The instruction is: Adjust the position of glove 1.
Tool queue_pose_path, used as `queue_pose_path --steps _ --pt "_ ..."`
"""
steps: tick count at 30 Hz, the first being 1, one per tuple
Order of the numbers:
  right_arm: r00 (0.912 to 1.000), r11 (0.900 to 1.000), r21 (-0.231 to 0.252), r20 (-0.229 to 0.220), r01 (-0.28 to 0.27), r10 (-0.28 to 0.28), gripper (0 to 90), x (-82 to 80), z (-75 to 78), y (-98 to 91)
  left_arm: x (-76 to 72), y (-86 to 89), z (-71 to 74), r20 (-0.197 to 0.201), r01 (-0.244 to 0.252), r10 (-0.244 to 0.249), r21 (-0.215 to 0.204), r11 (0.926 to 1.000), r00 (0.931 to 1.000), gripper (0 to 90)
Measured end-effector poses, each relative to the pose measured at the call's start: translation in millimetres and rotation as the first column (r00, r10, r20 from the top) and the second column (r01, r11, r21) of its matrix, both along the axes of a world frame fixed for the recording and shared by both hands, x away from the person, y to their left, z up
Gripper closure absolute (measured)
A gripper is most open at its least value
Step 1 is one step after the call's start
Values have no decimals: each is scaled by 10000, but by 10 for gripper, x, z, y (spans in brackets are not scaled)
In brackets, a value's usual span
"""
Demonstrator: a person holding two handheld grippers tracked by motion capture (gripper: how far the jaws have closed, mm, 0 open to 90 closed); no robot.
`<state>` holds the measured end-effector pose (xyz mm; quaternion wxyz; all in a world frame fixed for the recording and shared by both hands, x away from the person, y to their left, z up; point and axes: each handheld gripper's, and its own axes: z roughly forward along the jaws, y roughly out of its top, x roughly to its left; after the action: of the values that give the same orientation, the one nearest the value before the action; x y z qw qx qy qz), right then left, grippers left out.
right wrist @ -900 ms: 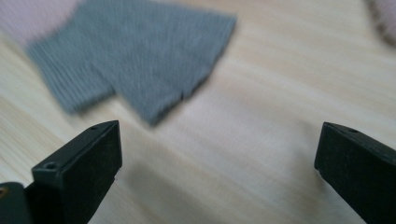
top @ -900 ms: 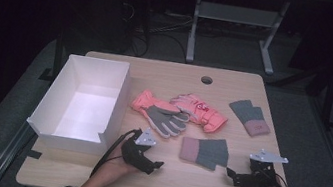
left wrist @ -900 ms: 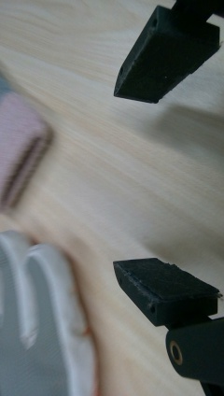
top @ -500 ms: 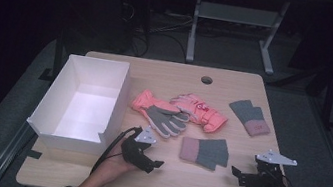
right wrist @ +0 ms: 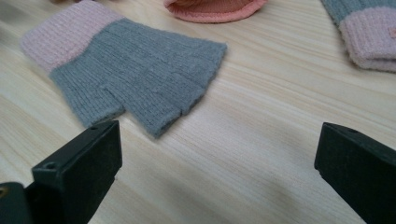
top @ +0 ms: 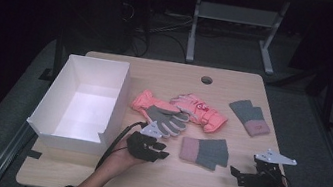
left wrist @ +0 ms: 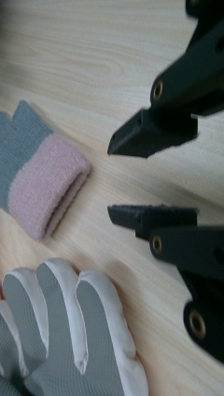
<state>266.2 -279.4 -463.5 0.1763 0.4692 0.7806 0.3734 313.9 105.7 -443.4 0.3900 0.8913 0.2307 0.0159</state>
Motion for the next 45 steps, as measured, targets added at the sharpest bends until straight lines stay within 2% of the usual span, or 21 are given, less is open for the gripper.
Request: queue_pose_path --steps 2,3,5,9,13,14,16,19,23,31,34,35,40,45 --pt "10000 10000 -34 -26 -8 7 5 0 -2 1 18 -1 12 -75 143 -143 71 9999 9999 790" --pt "9999 10000 -70 -110 -38 37 5 2 -3 4 18 -13 20 -229 127 -127 -9 9999 9997 790" --pt "9998 10000 -21 -211 -60 59 5 10 0 15 35 -39 55 -260 260 -262 -83 9996 9993 896" --pt "9998 9999 5 -186 -122 122 5 8 9 28 59 -90 101 -67 548 -547 145 9984 9985 897" --pt "9998 10000 38 -202 -72 73 5 1 10 26 89 -187 121 26 767 -767 128 9970 9970 897" --pt "9998 10000 28 -202 -62 63 5 -2 8 23 104 -218 122 -30 849 -849 112 9963 9964 897" --pt "9998 10000 56 -175 -59 60 5 -5 11 12 138 -293 119 181 1038 -1044 297 9942 9944 897" --pt "9998 9999 97 -204 -30 32 5 -2 12 4 219 -414 116 135 1148 -1152 282 9930 9933 896" --pt "9998 9998 118 -113 -155 157 5 -9 23 17 327 -551 111 129 1161 -1163 172 9931 9931 896" --pt "9994 9995 172 -237 -254 258 6 -23 5 14 516 -786 43 343 1149 -1163 392 9926 9926 895" --pt "9994 9995 184 -215 -251 255 6 -18 2 6 600 -838 -5 417 1011 -1030 446 9939 9938 893" --pt "9995 9996 136 -219 -239 242 6 -16 -7 8 652 -859 -43 330 938 -957 559 9940 9949 895" --pt "9996 9997 135 -179 -225 227 6 -29 -3 1 659 -870 -113 -10 952 -953 651 9933 9954 897" --pt "9998 9998 172 -149 -108 110 6 -41 3 -28 574 -825 -93 -29 1091 -1093 865 9903 9940 897"
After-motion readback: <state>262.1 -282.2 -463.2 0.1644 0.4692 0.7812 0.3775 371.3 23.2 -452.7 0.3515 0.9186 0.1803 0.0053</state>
